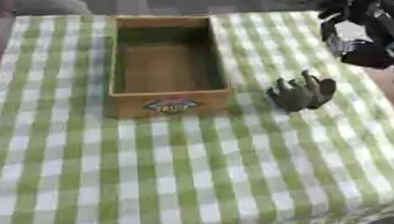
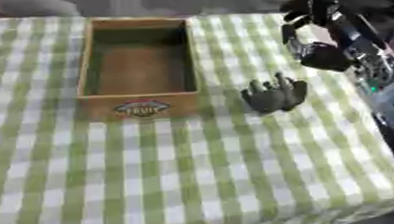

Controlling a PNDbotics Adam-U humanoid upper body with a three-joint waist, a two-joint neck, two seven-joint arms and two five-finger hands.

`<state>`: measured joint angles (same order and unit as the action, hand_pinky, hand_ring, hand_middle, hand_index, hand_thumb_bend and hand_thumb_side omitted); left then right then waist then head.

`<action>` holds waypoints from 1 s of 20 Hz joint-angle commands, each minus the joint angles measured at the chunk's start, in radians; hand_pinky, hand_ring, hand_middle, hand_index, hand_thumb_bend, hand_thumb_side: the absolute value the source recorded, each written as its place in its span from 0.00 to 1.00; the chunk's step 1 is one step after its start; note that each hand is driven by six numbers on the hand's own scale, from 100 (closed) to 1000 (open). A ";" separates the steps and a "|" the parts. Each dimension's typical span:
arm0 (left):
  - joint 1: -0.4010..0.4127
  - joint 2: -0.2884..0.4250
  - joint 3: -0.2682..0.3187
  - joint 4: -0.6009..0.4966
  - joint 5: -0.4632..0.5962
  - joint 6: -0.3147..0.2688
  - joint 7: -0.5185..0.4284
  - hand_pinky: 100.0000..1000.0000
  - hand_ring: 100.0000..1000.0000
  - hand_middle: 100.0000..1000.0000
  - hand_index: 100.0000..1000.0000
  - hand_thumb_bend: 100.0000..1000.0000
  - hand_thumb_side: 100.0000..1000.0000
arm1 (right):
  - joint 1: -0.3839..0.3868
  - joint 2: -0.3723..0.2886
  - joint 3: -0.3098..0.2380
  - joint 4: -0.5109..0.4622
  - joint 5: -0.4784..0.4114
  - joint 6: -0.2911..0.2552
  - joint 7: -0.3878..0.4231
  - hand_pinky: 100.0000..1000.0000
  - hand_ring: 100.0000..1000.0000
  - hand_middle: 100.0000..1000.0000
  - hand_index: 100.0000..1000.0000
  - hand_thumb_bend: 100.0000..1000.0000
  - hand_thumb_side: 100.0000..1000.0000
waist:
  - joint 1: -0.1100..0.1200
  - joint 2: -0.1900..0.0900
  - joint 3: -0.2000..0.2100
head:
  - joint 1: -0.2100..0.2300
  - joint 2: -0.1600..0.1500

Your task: Pick up objects on the table and place them in the box.

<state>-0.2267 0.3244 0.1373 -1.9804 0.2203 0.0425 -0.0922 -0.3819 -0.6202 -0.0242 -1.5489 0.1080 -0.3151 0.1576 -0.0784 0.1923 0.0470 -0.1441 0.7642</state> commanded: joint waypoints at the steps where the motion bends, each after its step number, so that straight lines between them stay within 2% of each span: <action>1: -0.005 0.006 0.011 -0.020 0.001 0.001 0.006 0.50 0.62 0.50 0.53 0.00 0.60 | -0.009 -0.037 -0.016 -0.017 -0.004 -0.002 0.003 0.67 0.73 0.72 0.77 0.00 0.28 | 0.003 -0.012 0.001 | -0.003 0.006; 8: -0.004 0.006 0.012 -0.020 0.001 0.003 0.010 0.50 0.62 0.50 0.53 0.00 0.60 | -0.008 -0.037 -0.018 -0.017 -0.006 -0.002 0.005 0.67 0.73 0.72 0.77 0.00 0.28 | 0.004 -0.012 0.003 | -0.005 0.006; 15: -0.004 0.003 0.013 -0.020 0.002 -0.001 0.008 0.50 0.62 0.50 0.53 0.00 0.60 | -0.014 -0.046 -0.016 -0.016 0.001 -0.006 0.016 0.68 0.74 0.73 0.77 0.00 0.26 | 0.015 -0.011 0.001 | -0.004 0.006; 18: -0.004 0.003 0.012 -0.020 0.003 -0.002 0.008 0.50 0.62 0.50 0.53 0.00 0.60 | -0.018 -0.067 -0.010 -0.008 0.040 -0.038 0.055 0.71 0.77 0.75 0.78 0.00 0.22 | 0.019 -0.011 -0.001 | -0.005 0.006; 20: -0.004 0.002 0.012 -0.020 0.004 -0.002 0.007 0.50 0.62 0.50 0.53 0.00 0.60 | -0.019 -0.093 0.001 0.010 0.090 -0.077 0.102 0.75 0.81 0.79 0.80 0.00 0.20 | 0.020 -0.012 0.000 | -0.005 0.006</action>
<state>-0.2246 0.3161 0.1406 -1.9804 0.2205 0.0437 -0.0863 -0.3872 -0.6605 -0.0192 -1.5379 0.1715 -0.3743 0.2373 -0.0624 0.1923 0.0483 -0.1469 0.7642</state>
